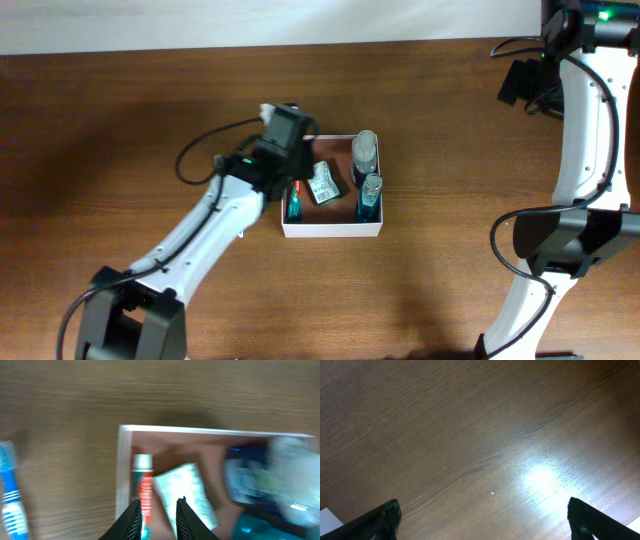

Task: Pack container
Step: 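Raise the left gripper and move it left over the blue toothbrush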

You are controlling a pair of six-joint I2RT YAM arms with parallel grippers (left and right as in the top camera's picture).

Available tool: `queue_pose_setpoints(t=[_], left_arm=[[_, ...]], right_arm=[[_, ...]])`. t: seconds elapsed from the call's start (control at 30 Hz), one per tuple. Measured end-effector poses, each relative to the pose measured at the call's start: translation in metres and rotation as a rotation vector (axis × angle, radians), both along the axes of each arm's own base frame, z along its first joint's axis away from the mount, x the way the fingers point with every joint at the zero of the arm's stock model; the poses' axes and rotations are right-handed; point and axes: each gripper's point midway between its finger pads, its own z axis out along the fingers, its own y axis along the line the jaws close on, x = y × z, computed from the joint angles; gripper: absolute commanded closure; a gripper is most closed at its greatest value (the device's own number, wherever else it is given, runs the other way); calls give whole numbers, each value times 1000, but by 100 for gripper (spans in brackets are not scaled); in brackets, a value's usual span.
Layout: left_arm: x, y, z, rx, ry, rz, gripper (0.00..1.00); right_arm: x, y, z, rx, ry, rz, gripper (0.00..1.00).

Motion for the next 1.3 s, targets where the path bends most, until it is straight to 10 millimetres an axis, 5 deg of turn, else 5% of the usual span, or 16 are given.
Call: queue_pose_setpoints(t=[0.37,0.67,1.03,1.17,1.3], left_arm=[[3,88,-15,50,109,191,72],[7,111,-15,78,102,249,59],[9,129,-19,95,111,294,60],[9,137,-42,113,166,311,81],[7,140,-68,136,229,311,82]], right_arm=[[0,0,0,0,0,0,2],[0,0,0,0,0,0,2],[0,0,0,0,0,0,2],[0,0,0,0,0,0,2],[0,0,0,0,0,0,2]])
